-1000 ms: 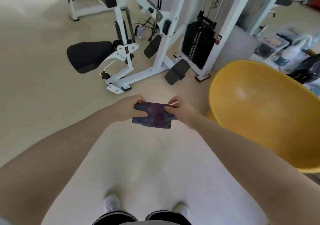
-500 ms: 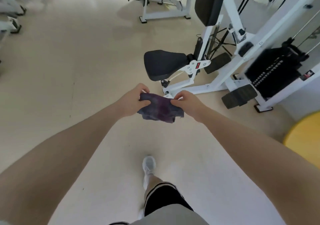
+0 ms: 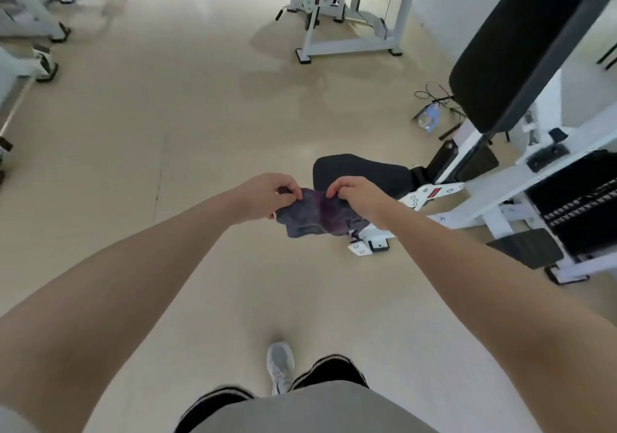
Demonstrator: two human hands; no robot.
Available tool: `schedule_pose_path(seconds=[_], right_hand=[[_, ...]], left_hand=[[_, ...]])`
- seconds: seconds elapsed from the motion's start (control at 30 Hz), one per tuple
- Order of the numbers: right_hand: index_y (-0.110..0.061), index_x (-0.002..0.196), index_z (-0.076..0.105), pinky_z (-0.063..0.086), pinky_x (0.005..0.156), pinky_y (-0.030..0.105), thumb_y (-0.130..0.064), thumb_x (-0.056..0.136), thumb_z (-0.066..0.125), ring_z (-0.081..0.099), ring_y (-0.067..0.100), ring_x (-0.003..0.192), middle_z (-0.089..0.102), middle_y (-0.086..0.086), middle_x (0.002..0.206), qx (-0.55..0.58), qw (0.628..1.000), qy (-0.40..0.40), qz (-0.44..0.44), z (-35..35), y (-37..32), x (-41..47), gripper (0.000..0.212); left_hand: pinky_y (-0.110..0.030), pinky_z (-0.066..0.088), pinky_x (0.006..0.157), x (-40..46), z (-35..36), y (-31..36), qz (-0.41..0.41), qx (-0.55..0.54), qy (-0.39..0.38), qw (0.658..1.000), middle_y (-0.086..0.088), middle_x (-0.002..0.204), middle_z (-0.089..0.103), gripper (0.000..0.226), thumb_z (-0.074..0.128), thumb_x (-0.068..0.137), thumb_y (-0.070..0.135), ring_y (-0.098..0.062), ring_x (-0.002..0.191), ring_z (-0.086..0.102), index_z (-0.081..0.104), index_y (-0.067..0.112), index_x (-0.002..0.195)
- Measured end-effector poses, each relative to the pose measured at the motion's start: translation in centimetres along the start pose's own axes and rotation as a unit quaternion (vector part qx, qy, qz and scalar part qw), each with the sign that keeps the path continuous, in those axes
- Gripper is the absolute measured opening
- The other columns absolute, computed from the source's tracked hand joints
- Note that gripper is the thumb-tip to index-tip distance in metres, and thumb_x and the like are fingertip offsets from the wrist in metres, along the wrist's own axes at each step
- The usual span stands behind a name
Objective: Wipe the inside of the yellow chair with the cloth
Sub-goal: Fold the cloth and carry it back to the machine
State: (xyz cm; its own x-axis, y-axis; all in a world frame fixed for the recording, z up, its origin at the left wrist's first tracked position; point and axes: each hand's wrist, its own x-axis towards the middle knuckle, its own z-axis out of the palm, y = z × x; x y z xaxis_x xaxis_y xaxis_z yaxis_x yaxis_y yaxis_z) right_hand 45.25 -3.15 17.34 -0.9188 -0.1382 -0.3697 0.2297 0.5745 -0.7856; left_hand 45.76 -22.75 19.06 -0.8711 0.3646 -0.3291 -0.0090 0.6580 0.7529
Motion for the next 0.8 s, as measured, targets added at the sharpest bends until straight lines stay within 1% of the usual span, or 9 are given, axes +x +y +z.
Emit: schedule_pose_path(seconds=[0.07,0.1,0.23,0.33,0.4,0.5,0.63,0.7,0.8], right_hand=[[-0.016,0.079,0.058,0.038,0.063,0.019,-0.019,0.091,0.050,0.050,0.013,0.074,0.057,-0.003,0.078,-0.118,0.992,-0.025,-0.046,-1.0,-1.1,3.1,0.014],[-0.017,0.082,0.056,0.038,0.062,0.020,-0.030,0.089,0.055,0.051,0.012,0.072,0.057,-0.004,0.078,-0.181,0.981,-0.032,-0.068,-1.3,-1.3,4.5,0.015],[-0.018,0.093,0.050,0.039,0.064,0.029,-0.061,0.067,0.067,0.051,0.015,0.074,0.054,-0.004,0.087,-0.304,0.950,-0.002,-0.073,-2.0,-1.8,9.2,0.053],[-0.017,0.102,0.048,0.036,0.071,0.033,-0.063,0.064,0.066,0.054,0.020,0.085,0.051,-0.003,0.099,-0.402,0.914,0.050,-0.036,-2.2,-1.9,13.2,0.063],[-0.016,0.104,0.047,0.035,0.071,0.033,-0.049,0.076,0.061,0.056,0.025,0.089,0.054,0.002,0.104,-0.417,0.905,0.079,-0.010,-2.6,-1.7,16.6,0.046],[-0.016,0.096,0.051,0.036,0.066,0.031,-0.026,0.085,0.051,0.054,0.025,0.083,0.059,0.004,0.094,-0.317,0.944,0.085,0.037,-3.9,-1.6,22.0,0.015],[-0.017,0.085,0.050,0.035,0.057,0.023,-0.007,0.080,0.052,0.048,0.019,0.075,0.054,-0.001,0.077,-0.067,0.979,0.161,0.107,-6.4,-1.1,29.8,0.011],[-0.022,0.076,0.048,0.034,0.055,0.022,0.000,0.078,0.050,0.045,0.017,0.071,0.050,-0.003,0.073,0.073,0.966,0.203,0.143,-7.3,-0.5,32.1,0.022],[-0.024,0.073,0.053,0.039,0.052,0.024,0.007,0.078,0.045,0.045,0.018,0.068,0.051,0.002,0.075,0.235,0.905,0.291,0.201,-7.1,1.2,32.9,0.033]], left_hand=[[-0.022,0.045,0.058,3.0,-2.4,0.3,0.005,0.013,-0.012,1.000,-0.004,0.095,0.057,0.019,0.046,0.092,0.006,-0.020,0.074,0.051,0.063,0.009,0.100],[-0.022,0.046,0.059,4.6,-3.5,0.4,0.010,0.032,-0.025,0.999,-0.005,0.097,0.058,0.020,0.046,0.092,0.007,-0.020,0.076,0.051,0.064,0.009,0.101],[-0.021,0.047,0.061,11.7,-6.6,0.7,0.037,0.095,-0.065,0.993,-0.003,0.099,0.057,0.021,0.046,0.092,0.007,-0.017,0.073,0.053,0.063,0.008,0.104],[-0.020,0.044,0.066,17.4,-8.2,0.2,0.063,0.131,-0.090,0.985,-0.001,0.101,0.057,0.022,0.046,0.093,0.009,-0.011,0.073,0.052,0.061,0.009,0.109],[-0.021,0.039,0.074,21.4,-9.2,-0.2,0.086,0.162,-0.121,0.976,-0.001,0.106,0.058,0.023,0.046,0.093,0.011,-0.013,0.087,0.050,0.060,0.009,0.111],[-0.015,0.039,0.065,27.5,-11.3,-0.5,0.112,0.182,-0.166,0.963,0.002,0.098,0.056,0.019,0.050,0.092,0.015,-0.013,0.085,0.049,0.059,0.011,0.109],[-0.009,0.036,0.054,38.0,-14.7,0.8,0.165,0.208,-0.206,0.942,0.007,0.084,0.052,0.015,0.054,0.090,0.012,-0.009,0.071,0.048,0.059,0.010,0.105],[-0.007,0.035,0.049,42.4,-15.0,1.8,0.190,0.188,-0.217,0.939,0.010,0.076,0.049,0.014,0.052,0.091,0.007,-0.005,0.064,0.045,0.060,0.006,0.103],[-0.005,0.034,0.051,46.7,-13.1,2.5,0.223,0.197,-0.278,0.913,0.010,0.079,0.053,0.019,0.052,0.090,0.004,-0.006,0.065,0.046,0.061,0.005,0.106]])
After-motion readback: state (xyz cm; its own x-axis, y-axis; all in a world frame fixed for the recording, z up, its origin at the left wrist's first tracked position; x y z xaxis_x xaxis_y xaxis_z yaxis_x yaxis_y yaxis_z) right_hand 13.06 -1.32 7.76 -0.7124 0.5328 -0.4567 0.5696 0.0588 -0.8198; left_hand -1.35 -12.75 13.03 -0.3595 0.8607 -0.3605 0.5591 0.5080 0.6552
